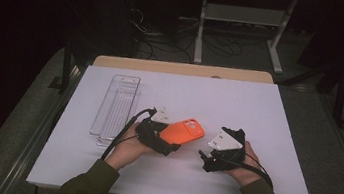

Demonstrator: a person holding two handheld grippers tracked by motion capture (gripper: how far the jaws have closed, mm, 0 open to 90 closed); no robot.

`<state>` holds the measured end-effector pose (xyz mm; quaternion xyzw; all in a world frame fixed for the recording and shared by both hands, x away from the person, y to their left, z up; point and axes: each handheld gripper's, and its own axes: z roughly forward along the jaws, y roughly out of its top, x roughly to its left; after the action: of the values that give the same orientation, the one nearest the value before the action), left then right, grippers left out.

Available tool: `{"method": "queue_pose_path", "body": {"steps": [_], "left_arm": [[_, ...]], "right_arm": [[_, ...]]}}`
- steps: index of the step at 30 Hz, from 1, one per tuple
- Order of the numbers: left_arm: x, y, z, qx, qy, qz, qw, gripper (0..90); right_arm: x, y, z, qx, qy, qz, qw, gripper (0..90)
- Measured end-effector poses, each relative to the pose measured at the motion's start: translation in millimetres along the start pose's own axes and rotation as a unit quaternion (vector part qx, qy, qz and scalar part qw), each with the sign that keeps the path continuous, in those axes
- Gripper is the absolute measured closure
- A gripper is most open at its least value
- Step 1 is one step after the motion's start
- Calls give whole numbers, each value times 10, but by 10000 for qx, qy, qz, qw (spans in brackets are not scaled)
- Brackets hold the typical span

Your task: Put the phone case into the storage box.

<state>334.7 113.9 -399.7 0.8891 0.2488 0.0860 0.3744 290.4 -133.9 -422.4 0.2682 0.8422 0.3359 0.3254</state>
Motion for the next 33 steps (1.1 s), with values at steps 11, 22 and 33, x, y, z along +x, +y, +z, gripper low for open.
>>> {"method": "queue_pose_path", "body": {"steps": [11,22,33], "left_arm": [[5,4,0,2,-3,78,10000,159],[2,5,6,19,-23,94,10000,159],[-3,10,14,27,-41,118,9999,159]], "right_arm": [[49,-3,2,-11,-258,-415,9988,0],[66,-13,5,-15,-500,-850,9951,0],[103,-22,12,-37,-732,-1205,9900,0]]}}
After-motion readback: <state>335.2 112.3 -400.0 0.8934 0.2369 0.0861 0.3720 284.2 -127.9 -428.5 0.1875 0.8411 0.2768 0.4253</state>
